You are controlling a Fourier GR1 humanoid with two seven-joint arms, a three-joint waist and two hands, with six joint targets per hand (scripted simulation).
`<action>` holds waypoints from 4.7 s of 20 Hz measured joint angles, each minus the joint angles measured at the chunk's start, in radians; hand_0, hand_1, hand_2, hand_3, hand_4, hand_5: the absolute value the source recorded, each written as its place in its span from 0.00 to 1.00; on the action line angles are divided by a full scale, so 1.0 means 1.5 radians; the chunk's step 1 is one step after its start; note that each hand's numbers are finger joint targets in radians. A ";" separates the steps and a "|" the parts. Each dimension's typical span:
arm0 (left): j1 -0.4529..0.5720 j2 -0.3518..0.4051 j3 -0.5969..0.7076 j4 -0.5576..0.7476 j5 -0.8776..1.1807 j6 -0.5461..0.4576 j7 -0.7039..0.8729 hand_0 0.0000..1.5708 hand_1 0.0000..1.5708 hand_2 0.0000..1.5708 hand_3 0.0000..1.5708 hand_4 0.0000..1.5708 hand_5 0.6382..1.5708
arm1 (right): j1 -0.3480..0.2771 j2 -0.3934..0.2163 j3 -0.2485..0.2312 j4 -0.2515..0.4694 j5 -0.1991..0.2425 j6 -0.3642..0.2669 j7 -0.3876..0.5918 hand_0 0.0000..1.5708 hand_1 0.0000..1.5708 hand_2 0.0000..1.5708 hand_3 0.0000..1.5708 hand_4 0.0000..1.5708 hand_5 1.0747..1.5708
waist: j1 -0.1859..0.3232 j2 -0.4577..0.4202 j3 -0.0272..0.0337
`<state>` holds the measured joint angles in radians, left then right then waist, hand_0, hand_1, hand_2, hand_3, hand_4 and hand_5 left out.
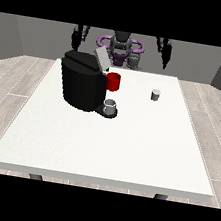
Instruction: Insert the coffee pod into the coffee machine and close the lid
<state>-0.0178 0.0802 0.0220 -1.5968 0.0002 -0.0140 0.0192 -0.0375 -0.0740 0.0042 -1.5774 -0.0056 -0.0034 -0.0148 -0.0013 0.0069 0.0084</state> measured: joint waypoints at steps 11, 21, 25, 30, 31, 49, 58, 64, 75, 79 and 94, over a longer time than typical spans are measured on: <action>0.039 0.071 0.030 0.008 0.009 -0.091 -0.111 0.00 0.00 0.00 0.00 0.00 1.00 | 0.038 0.014 -0.049 0.031 -0.008 -0.035 -0.046 0.00 0.00 0.00 0.00 0.09 1.00 | -0.004 -0.024 -0.0052; -0.087 0.172 0.103 0.147 -0.002 -0.134 -0.075 0.00 0.00 0.00 0.00 0.00 1.00 | 0.008 0.033 -0.018 0.002 -0.013 -0.062 -0.062 0.00 0.00 0.00 0.00 0.12 1.00 | -0.061 0.034 -0.0056; -0.125 0.189 0.108 0.219 -0.027 -0.137 -0.082 0.00 0.00 0.00 0.00 0.00 1.00 | -0.004 0.034 -0.015 -0.003 -0.014 -0.062 -0.066 0.00 0.00 0.00 0.00 0.15 1.00 | -0.078 0.057 -0.0056; -0.171 0.201 0.118 0.310 -0.050 -0.131 -0.091 0.00 0.00 0.00 0.00 0.00 1.00 | -0.021 0.037 -0.008 0.000 -0.016 -0.066 -0.060 0.00 0.00 0.00 0.00 0.22 1.00 | -0.084 0.083 -0.0058; -0.181 0.202 0.116 0.325 -0.056 -0.132 -0.090 0.00 0.00 0.00 0.00 0.00 1.00 | -0.026 0.031 -0.013 0.008 -0.019 -0.062 -0.057 0.00 0.00 0.00 0.00 0.21 1.00 | -0.083 0.083 -0.0058; -0.273 0.207 0.063 0.515 -0.206 -0.083 -0.119 0.39 0.39 0.47 0.30 0.00 1.00 | -0.082 0.024 -0.027 0.106 0.011 -0.090 -0.032 0.00 0.00 0.00 0.00 0.23 1.00 | -0.071 0.091 -0.0056; -0.290 0.219 0.027 0.581 -0.299 -0.022 -0.159 0.41 0.41 0.50 0.34 0.00 1.00 | -0.101 0.029 -0.022 0.107 0.018 -0.100 -0.018 0.00 0.00 0.00 0.00 0.28 1.00 | -0.086 0.105 -0.0055; -0.309 0.219 0.034 0.627 -0.334 0.041 -0.204 0.49 0.49 0.58 0.44 0.22 1.00 | -0.083 0.029 -0.010 0.088 0.019 -0.096 -0.004 0.00 0.00 0.00 0.00 0.31 1.00 | -0.097 0.100 -0.0048; -0.352 0.224 0.023 0.683 -0.399 0.107 -0.235 0.71 0.71 0.75 0.61 0.18 1.00 | -0.103 0.038 -0.019 0.091 0.004 -0.105 -0.008 0.00 0.00 0.00 0.00 0.31 1.00 | -0.097 0.117 -0.0041; -0.370 0.224 0.020 0.696 -0.414 0.109 -0.244 0.84 0.84 0.91 0.90 0.35 1.00 | -0.120 0.036 -0.027 0.101 0.000 -0.110 -0.006 0.00 0.00 0.00 0.00 0.25 1.00 | -0.094 0.122 -0.0046; -0.473 0.226 0.003 0.609 -0.406 -0.055 -0.233 0.80 0.80 0.85 0.82 0.35 1.00 | -0.119 0.018 -0.064 0.212 -0.027 -0.087 -0.038 0.00 0.00 0.00 0.00 0.26 1.00 | -0.070 0.048 -0.0054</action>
<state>-0.7273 0.4192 0.0267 -0.6826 -0.6091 -0.0963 -0.3310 -0.2153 -0.0466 -0.0921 -1.2600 -0.0456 -0.1338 -0.0713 -0.1063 0.0793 0.0003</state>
